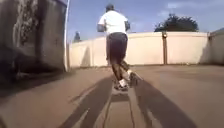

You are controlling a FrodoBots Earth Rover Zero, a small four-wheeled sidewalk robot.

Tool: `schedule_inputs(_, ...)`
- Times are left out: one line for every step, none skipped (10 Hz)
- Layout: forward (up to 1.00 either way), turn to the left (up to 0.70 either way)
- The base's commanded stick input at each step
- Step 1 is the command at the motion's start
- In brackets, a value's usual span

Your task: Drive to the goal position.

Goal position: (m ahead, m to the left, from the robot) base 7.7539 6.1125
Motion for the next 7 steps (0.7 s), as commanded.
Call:
schedule_inputs(1.0,0.0)
schedule_inputs(1.0,0.15)
schedule_inputs(1.0,0.21)
schedule_inputs(1.0,0.03)
schedule_inputs(1.0,0.0)
schedule_inputs(1.0,0.0)
schedule_inputs(1.0,0.0)
